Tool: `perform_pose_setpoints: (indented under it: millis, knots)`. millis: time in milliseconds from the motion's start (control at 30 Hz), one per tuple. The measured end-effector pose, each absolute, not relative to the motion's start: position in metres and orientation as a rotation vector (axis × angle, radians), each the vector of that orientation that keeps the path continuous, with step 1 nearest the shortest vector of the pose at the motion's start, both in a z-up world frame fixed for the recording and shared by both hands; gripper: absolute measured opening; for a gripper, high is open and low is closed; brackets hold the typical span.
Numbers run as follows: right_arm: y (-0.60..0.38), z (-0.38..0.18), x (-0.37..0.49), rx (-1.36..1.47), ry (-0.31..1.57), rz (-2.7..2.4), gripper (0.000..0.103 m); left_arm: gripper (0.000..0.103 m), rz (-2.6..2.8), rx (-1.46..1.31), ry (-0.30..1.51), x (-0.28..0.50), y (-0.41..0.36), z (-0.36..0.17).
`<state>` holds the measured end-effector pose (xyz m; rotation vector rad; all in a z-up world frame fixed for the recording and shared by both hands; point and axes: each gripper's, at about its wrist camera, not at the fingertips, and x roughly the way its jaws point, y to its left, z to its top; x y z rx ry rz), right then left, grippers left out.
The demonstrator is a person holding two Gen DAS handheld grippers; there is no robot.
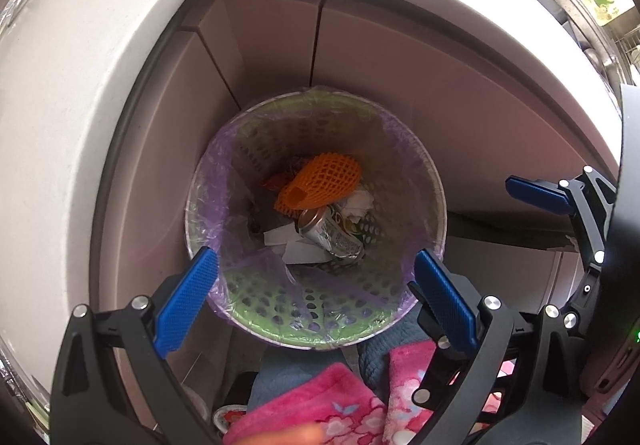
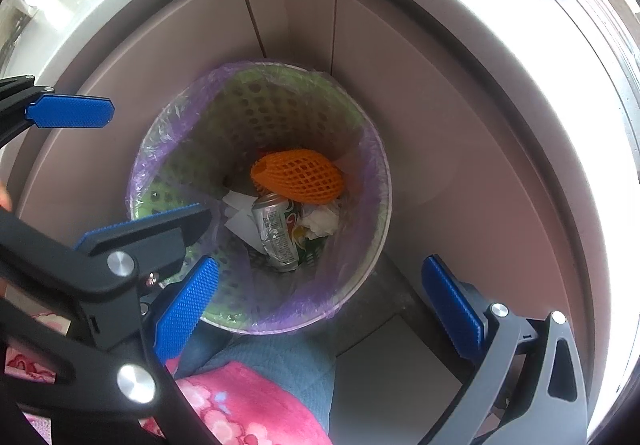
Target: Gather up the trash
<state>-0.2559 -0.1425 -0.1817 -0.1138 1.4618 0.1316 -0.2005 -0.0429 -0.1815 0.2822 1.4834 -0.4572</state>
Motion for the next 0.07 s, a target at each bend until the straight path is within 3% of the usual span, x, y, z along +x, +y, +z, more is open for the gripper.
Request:
perform_pose_setpoints:
  millis: [67]
  knots:
    - [-0.1433, -0.1817, -0.2556, -0.114, 1.462, 0.131, 0.101, 0.094, -0.458, 0.28, 1.486, -0.2007, -0.0426, -0.1816]
